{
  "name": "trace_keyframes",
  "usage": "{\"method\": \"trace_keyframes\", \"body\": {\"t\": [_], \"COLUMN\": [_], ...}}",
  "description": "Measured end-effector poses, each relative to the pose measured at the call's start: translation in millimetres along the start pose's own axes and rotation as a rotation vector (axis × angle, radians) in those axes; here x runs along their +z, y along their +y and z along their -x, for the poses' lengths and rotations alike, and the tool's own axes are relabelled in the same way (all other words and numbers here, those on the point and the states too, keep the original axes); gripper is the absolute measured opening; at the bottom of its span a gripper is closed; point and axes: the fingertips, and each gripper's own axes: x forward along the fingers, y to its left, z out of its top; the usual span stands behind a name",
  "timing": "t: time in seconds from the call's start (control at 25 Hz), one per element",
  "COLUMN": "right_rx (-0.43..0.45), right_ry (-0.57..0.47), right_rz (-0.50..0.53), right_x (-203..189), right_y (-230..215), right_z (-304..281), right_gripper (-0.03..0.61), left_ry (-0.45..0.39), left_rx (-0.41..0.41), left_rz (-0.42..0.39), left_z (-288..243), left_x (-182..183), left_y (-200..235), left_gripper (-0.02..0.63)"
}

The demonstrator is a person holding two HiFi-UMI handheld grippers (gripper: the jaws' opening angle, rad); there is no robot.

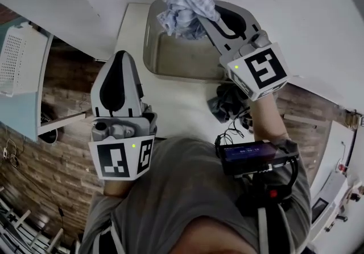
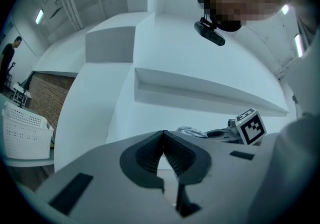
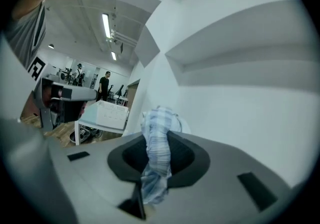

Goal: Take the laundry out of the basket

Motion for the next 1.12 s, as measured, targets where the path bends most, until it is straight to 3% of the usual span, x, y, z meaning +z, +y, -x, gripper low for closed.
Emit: {"method": "trace_keyframes", "body": {"t": [0.24, 0.44, 0.76, 1.12], "right_rx": [-0.009, 0.021, 0.103, 0.163], "right_ry": [-0.146, -0.209, -0.209, -0.168], "right_rz": [0.025, 0.022, -0.030, -0.040], "right_x": [57, 75, 51, 1], "right_y": [21, 43, 76, 116], "right_z": [73, 124, 161, 149], "right_gripper": [0.080, 0.080, 0.080, 0.081], "left_ry": [-0.063, -0.090, -0.089, -0.072], "left_rx": [-0.009, 0.006, 0.050, 0.032], "left_rz": [-0.056, -0.065, -0.068, -0.103], "left_z": [37, 53, 73, 61], "left_x": [23, 33, 30, 23], "left_y": [-38, -60, -78, -78], "left_gripper": [0.008, 0.008, 0.008, 0.008]}}
